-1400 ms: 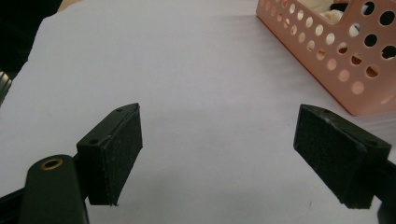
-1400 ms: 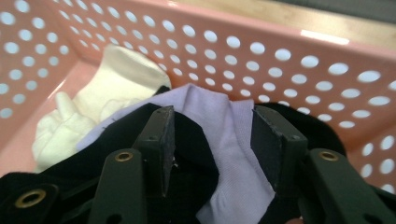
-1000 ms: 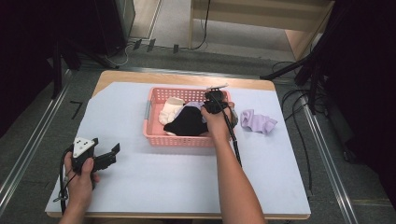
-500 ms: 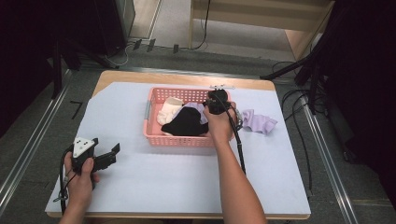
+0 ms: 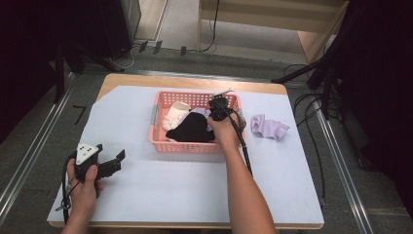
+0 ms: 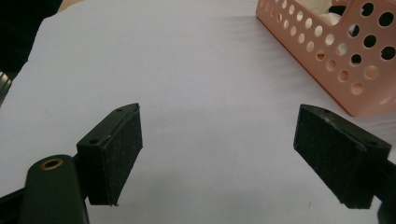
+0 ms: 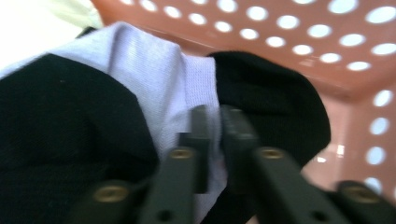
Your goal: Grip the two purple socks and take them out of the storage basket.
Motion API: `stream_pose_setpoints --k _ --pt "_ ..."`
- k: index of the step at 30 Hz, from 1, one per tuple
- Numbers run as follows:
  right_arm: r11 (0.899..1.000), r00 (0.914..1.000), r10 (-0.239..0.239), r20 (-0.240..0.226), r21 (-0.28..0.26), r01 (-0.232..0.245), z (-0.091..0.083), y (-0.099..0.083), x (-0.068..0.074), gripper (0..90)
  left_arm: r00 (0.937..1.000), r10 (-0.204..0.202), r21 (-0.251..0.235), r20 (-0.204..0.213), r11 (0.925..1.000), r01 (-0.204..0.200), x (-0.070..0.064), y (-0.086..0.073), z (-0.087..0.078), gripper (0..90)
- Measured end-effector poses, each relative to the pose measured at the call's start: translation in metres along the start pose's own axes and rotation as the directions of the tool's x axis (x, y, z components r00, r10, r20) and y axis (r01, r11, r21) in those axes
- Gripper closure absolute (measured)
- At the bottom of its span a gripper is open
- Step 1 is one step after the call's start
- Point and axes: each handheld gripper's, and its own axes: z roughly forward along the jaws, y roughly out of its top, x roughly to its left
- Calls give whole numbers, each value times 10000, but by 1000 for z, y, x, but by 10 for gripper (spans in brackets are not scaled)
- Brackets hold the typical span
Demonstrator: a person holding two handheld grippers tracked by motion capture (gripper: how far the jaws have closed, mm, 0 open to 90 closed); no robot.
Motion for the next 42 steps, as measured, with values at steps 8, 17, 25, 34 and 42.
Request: stream_pose_setpoints --k 8,17,25,34,42 --pt "9588 9988 -32 -483 -2838 -107 -30 -3 -1 895 10000 30 23 -8 10000 -30 0 0 0 161" --pt "8241 9939 -43 -1104 -5633 -590 -70 -10 -7 895 10000 70 81 -4 9999 -70 0 0 0 161" --pt "7383 9698 -995 -2228 -6700 -782 -101 -5 19 894 10000 52 74 12 10000 -52 0 0 0 161" --pt "8921 9538 -1015 -2828 -4501 -385 -65 1 33 750 10000 39 98 14 9999 -39 0 0 1 161" --pt "9648 9870 -429 -1548 -2630 7 -15 8 38 395 10000 30 88 8 10000 -30 0 0 0 161"
